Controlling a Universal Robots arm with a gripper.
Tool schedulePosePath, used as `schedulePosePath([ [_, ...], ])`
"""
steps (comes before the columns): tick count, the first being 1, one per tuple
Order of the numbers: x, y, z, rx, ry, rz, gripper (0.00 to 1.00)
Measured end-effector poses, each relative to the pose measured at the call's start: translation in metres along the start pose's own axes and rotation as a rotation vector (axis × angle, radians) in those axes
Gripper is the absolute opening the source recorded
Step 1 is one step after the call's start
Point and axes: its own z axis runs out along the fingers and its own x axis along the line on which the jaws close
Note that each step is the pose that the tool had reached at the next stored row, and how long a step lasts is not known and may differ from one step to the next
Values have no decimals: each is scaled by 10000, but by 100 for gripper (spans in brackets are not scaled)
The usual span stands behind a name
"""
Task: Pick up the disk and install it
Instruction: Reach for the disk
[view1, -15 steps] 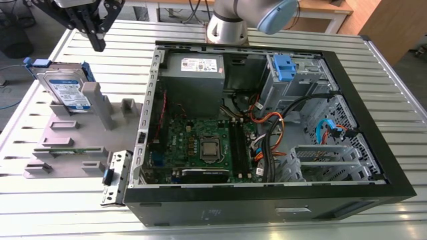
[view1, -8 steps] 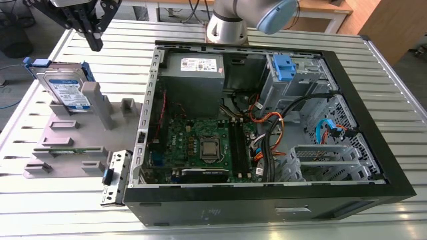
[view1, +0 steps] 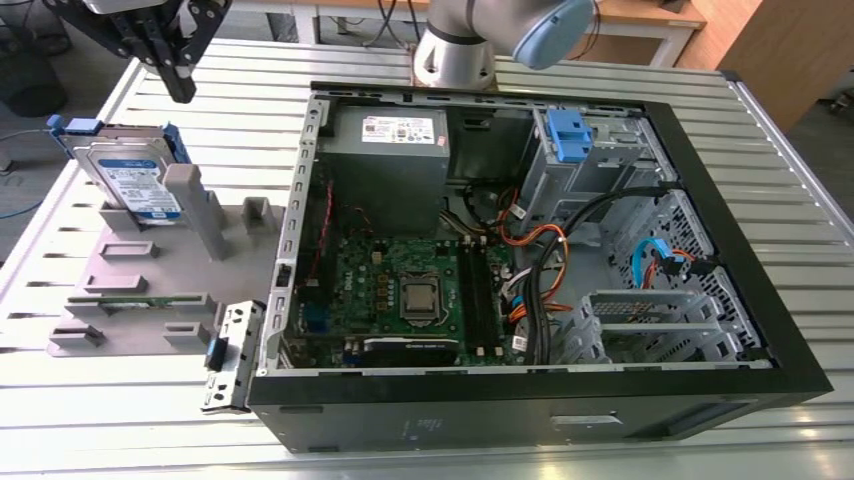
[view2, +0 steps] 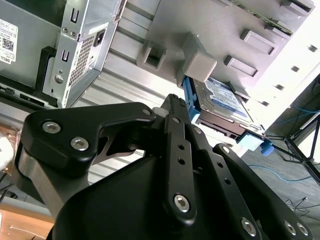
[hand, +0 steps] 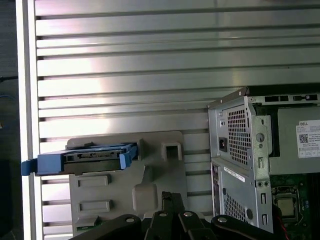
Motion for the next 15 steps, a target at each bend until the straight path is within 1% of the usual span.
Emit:
schedulePosePath([
  [15,231,-18,-5,0,0,-1,11],
])
